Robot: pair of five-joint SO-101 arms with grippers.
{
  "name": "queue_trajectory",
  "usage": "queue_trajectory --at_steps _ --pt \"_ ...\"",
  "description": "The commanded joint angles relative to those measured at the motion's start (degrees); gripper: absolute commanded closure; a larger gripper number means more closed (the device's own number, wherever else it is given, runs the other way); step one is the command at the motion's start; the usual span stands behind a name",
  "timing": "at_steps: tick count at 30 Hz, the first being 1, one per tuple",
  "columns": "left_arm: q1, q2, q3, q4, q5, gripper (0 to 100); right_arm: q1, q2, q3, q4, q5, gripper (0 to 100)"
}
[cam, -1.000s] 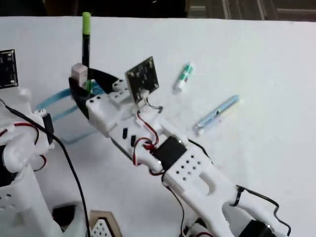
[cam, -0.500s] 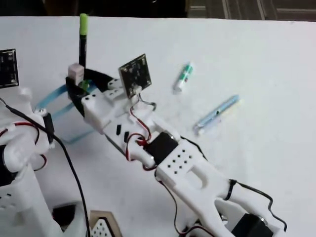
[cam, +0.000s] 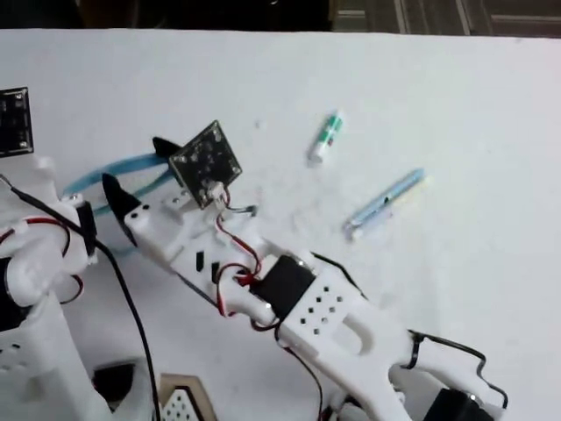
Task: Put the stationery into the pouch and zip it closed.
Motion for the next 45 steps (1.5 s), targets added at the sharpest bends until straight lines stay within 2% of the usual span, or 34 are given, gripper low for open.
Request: queue_trajectory --at_steps 1,3,6,10,14,21,26,31,36,39,45 --pt "0.0 3.5 3.4 0.4 0.0 98 1.2 -2.1 -1.6 0.0 0.4 73.7" --pt "0.0 3.5 3.4 0.4 0.0 98 4.9 -2.9 -3.5 0.2 0.2 73.7" --pt "0.0 3.5 3.4 0.4 0.0 98 15.1 -3.9 -9.7 3.8 -1.2 73.7" --pt "0.0 3.5 3.4 0.4 0.0 98 29.2 -1.8 -17.4 11.5 -10.2 73.7" --pt "0.0 3.5 3.4 0.4 0.0 98 37.7 7.9 -23.4 20.2 -8.7 73.7" --pt "0.0 3.5 3.4 0.4 0.0 98 43.0 35.1 -47.5 45.3 -8.5 73.7" --pt "0.0 3.5 3.4 0.4 0.0 98 45.7 59.3 -75.6 60.0 -8.8 73.6" --pt "0.0 3.5 3.5 0.4 0.0 98 47.0 83.3 -104.8 69.5 -8.8 73.5" --pt "0.0 3.5 3.5 0.4 0.0 98 47.1 99.2 -118.9 69.4 -12.0 73.5" --pt "0.0 3.5 3.5 0.4 0.0 98 48.8 102.9 -118.7 61.5 -16.1 73.7" --pt "0.0 3.5 3.5 0.4 0.0 98 49.3 103.3 -111.4 52.2 -16.3 76.4"
